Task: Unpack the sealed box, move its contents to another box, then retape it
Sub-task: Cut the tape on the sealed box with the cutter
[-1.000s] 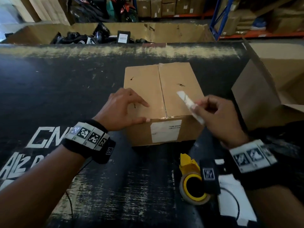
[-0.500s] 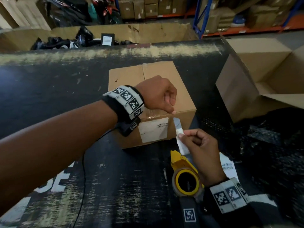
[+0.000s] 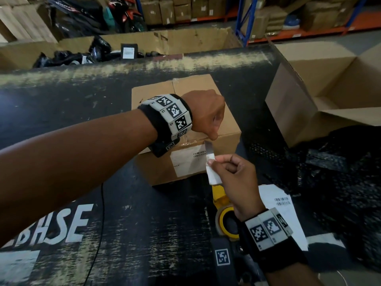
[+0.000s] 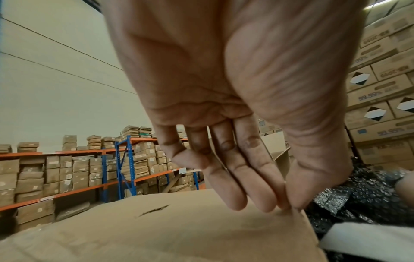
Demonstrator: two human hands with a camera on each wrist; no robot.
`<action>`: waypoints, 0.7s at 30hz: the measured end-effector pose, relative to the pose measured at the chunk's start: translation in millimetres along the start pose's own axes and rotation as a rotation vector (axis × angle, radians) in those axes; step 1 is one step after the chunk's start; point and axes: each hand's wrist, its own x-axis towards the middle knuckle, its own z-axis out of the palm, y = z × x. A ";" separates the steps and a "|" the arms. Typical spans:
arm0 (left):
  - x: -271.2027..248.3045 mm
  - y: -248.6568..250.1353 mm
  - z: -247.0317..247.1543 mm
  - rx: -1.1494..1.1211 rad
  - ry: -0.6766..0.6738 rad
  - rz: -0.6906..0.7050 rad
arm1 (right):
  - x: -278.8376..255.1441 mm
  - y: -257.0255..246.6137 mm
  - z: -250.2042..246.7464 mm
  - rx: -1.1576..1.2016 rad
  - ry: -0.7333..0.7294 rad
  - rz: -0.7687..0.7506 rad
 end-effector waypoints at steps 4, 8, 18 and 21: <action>2.6 -0.5 0.3 0.020 -0.004 -0.002 | -1.0 -6.7 4.0 0.034 0.000 0.018; 2.4 0.2 1.2 0.026 -0.003 -0.009 | 0.0 -13.2 10.2 0.054 -0.004 0.047; 0.6 0.8 -0.3 0.013 -0.001 -0.023 | 7.0 -19.3 30.9 0.080 -0.019 0.067; 2.2 1.0 -0.3 -0.001 -0.008 -0.030 | 7.4 -19.5 34.6 0.045 -0.047 0.068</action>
